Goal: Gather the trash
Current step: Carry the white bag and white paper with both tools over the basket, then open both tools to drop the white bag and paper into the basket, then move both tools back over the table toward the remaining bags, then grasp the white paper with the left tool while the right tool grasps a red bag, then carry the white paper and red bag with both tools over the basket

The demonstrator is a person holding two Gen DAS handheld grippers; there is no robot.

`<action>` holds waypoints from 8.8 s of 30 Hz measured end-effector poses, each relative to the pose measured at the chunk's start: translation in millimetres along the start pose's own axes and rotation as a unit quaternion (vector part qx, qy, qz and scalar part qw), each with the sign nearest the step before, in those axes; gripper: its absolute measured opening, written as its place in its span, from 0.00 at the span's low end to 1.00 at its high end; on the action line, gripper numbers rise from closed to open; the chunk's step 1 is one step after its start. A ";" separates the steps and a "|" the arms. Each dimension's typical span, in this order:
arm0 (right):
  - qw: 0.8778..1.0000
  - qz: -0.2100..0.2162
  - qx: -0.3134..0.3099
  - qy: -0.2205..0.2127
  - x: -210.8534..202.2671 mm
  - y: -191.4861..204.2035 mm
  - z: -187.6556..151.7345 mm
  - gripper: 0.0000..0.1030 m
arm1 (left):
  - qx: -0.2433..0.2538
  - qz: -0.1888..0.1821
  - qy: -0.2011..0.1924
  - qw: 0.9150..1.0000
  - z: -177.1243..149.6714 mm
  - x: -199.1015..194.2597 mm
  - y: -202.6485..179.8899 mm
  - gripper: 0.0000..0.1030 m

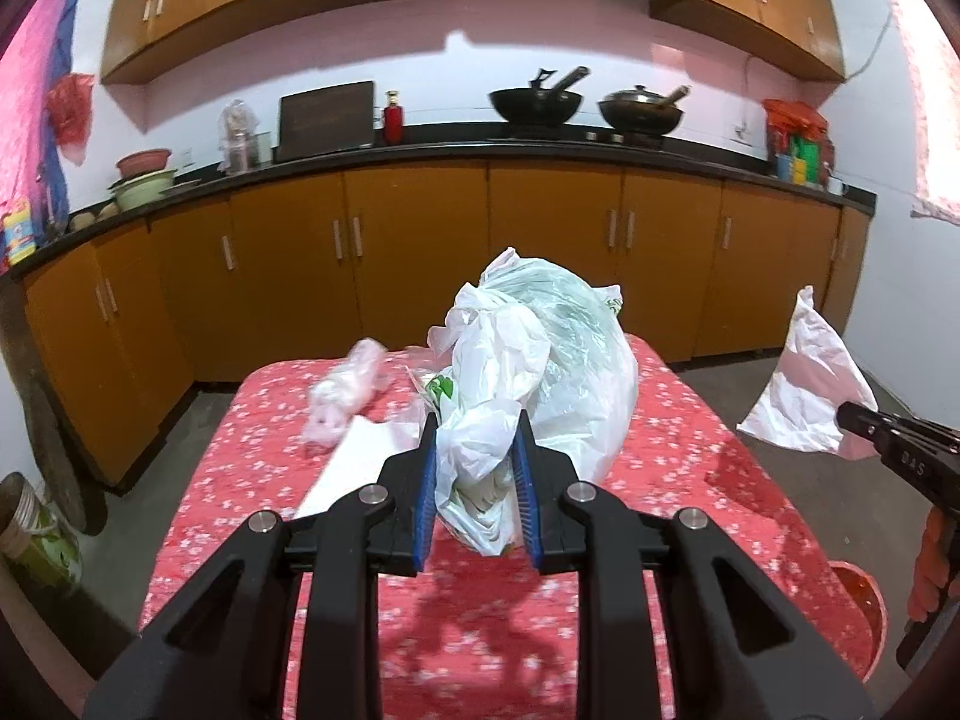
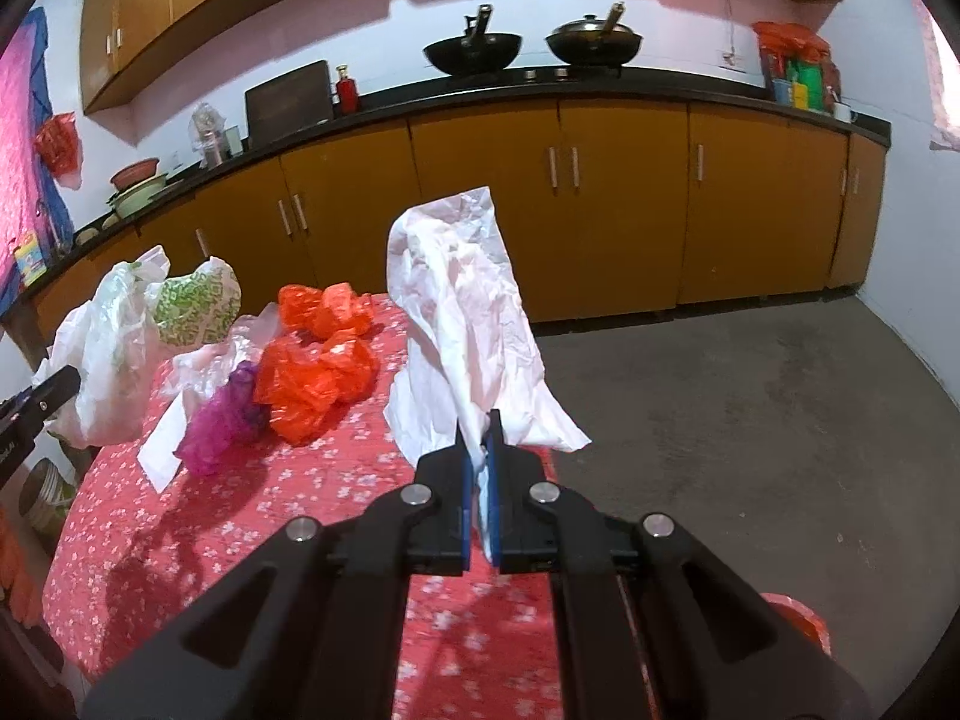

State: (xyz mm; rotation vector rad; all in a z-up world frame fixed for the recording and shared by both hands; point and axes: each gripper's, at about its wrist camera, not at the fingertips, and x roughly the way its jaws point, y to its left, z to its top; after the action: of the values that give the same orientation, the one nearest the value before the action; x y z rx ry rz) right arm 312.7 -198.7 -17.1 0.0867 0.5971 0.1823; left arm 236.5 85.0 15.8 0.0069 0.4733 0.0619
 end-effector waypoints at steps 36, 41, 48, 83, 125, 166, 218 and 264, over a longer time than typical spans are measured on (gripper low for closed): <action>0.984 -0.162 0.073 -0.002 -66.4 -208.1 -105.0 0.05 | 0.067 -0.217 0.086 0.970 -75.9 1.6 -258.7 0.22; 0.979 -0.175 0.103 0.032 -63.8 -236.1 -145.1 0.05 | 0.083 -0.235 0.117 0.961 -103.1 2.2 -292.9 0.23; 0.972 -0.184 0.126 0.077 -56.0 -257.5 -195.1 0.06 | 0.107 -0.241 0.161 0.951 -135.5 9.5 -327.6 0.24; 0.969 -0.137 0.168 0.118 -43.3 -281.6 -241.6 0.30 | 0.131 -0.252 0.199 0.938 -163.8 28.7 -362.7 0.29; 0.995 0.075 -0.046 0.048 92.2 106.7 4.9 0.44 | -0.075 0.051 0.084 0.992 -55.9 67.5 80.3 0.52; 0.995 0.042 -0.010 0.090 157.2 117.3 -4.3 0.08 | -0.080 0.044 0.156 0.984 -45.6 139.8 81.1 0.01; 1.000 0.013 -0.012 -0.024 -18.6 12.0 8.0 0.08 | 0.011 -0.085 0.047 0.995 -5.3 14.4 -54.3 0.00; 0.981 -0.163 0.079 0.072 -62.5 -250.3 -180.7 0.08 | 0.138 -0.324 0.150 0.924 -122.8 1.2 -342.1 0.00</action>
State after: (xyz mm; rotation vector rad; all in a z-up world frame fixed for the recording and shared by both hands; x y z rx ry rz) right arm 196.1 -451.1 -165.1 0.1288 0.7605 -0.1796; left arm 201.4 -257.3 -101.2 0.1196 0.7690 -0.6652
